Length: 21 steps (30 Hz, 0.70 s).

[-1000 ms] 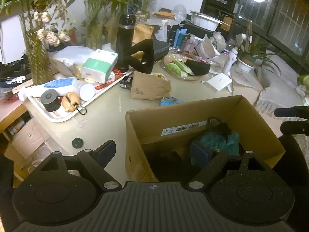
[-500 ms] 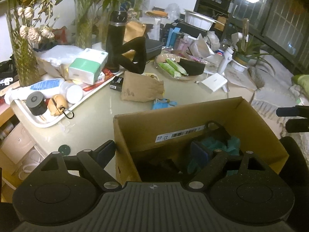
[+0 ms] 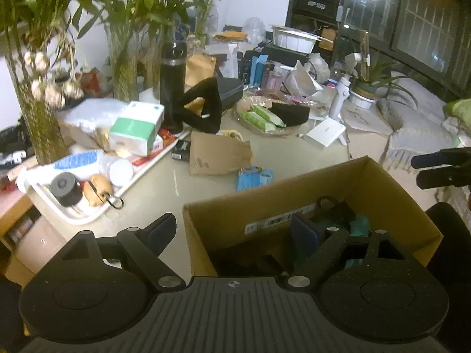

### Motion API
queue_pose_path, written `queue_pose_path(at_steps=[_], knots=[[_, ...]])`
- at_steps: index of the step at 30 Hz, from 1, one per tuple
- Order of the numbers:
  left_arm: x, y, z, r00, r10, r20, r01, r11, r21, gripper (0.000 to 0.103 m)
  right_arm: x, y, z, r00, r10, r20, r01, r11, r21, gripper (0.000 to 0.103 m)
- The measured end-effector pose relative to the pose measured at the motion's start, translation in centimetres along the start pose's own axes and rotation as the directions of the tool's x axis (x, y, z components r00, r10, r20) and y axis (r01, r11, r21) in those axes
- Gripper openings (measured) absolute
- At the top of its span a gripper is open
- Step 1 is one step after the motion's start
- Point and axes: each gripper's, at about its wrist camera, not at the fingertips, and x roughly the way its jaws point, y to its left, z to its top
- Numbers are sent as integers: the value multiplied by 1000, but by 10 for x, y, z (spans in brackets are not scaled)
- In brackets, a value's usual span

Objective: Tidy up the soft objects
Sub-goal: 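Withdraw both grippers from the box back toward the desk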

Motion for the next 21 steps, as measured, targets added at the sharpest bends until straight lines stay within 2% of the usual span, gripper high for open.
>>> queue_pose_path(at_steps=[9, 21], knots=[[-4, 6, 16, 999, -26, 21, 26, 999, 22, 86, 11, -15, 15, 999, -36, -22, 36, 999, -21, 103], [13, 16, 42, 999, -33, 5, 32, 997, 67, 86, 34, -37, 35, 997, -77, -22, 77, 997, -29, 103]])
